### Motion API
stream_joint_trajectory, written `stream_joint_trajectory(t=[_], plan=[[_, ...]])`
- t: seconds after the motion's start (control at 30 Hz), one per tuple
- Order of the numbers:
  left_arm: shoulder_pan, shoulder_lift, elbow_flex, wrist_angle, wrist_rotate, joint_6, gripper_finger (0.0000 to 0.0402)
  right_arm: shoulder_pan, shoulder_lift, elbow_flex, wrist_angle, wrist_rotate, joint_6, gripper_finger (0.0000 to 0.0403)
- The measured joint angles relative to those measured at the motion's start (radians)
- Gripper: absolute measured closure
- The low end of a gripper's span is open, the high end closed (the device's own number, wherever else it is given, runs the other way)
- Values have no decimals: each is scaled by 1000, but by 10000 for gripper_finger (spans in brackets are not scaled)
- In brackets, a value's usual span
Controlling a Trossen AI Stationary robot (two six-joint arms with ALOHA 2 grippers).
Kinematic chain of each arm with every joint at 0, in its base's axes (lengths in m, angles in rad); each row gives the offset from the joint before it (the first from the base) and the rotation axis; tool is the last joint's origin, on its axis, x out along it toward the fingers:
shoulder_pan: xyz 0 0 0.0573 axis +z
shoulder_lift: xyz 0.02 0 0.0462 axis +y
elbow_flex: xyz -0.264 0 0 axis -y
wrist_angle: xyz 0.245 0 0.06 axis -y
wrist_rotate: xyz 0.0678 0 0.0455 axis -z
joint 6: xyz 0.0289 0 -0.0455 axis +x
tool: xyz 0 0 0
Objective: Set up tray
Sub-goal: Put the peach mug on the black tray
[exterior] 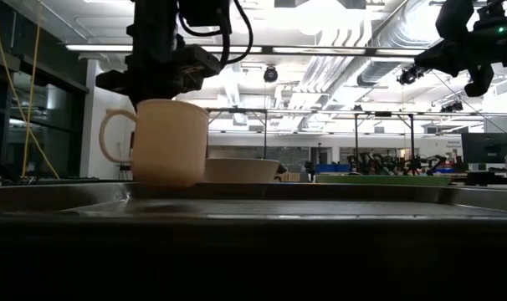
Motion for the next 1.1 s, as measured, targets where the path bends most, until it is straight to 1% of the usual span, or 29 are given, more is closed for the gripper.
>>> stream_joint_trajectory(t=[0.3,0.5,0.7,0.83,0.97,1.1], plan=[[0,0,0,9,-23,0,379,0,0,0,0,-3,0,402],[0,0,-1,16,-32,0,386,0,0,0,-10,-3,-17,402],[0,0,-37,65,-25,-6,377,0,0,0,-70,-3,12,402],[0,0,-52,87,-24,-6,385,0,0,0,-76,-4,16,402],[0,0,-53,89,-25,-6,387,0,0,0,-114,-61,23,402],[0,0,-53,88,-31,-5,376,0,0,0,-166,-114,47,402]])
